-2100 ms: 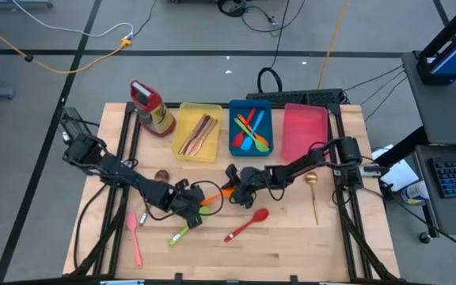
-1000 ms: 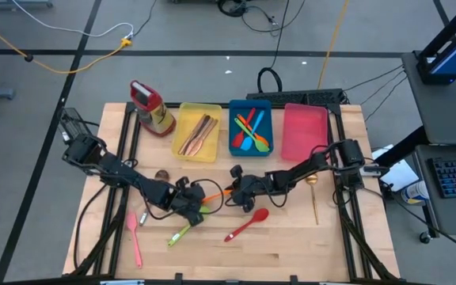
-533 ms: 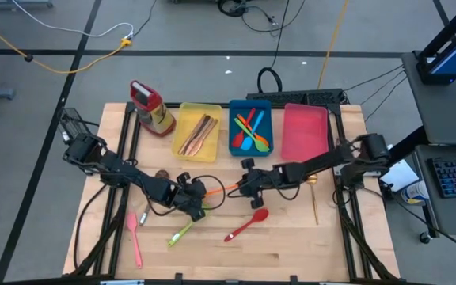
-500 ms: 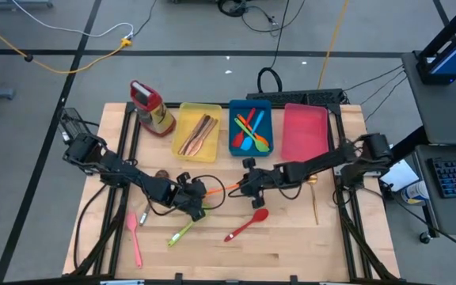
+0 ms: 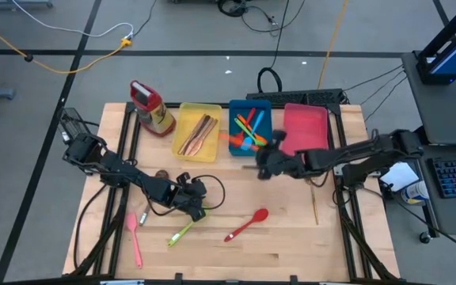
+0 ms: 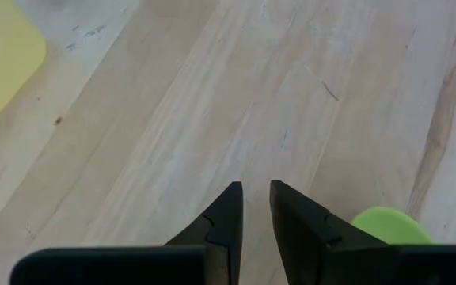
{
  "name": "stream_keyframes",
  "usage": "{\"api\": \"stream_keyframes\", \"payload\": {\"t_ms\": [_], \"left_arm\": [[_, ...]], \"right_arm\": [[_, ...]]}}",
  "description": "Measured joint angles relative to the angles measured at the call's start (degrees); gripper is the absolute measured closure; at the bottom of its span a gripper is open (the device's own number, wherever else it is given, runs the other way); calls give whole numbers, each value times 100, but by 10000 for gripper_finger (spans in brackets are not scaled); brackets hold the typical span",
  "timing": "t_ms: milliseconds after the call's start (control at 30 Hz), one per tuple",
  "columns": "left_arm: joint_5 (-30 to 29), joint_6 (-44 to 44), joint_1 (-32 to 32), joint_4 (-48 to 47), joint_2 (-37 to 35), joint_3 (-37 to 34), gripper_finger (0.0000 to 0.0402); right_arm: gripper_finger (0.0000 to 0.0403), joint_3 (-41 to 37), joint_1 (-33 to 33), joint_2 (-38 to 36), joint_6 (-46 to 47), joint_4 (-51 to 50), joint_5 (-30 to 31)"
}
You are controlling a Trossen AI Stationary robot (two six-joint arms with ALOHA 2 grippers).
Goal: Pick & Place Kitchen Items
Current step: Put the orange spatula into the blue bin
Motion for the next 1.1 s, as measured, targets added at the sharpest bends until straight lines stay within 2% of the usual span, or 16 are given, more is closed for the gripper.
{"api": "stream_keyframes", "payload": {"t_ms": [67,167,433,767,967,1100], "left_arm": [[0,1,0,81,1,0,334],[0,26,0,272,2,0,334],[0,196,0,458,2,0,334],[0,223,0,529,1,0,334],[0,233,0,550,1,0,334],[4,231,0,567,0,0,334]], "right_arm": [[387,3,-186,-73,467,-7,186],[387,9,-501,-67,917,-28,89],[387,10,-1482,282,1766,63,-1307],[387,7,-2393,1253,1705,454,-2229],[384,11,-2734,1754,1645,933,-2259],[374,8,-2916,1973,1650,1052,-2808]]}}
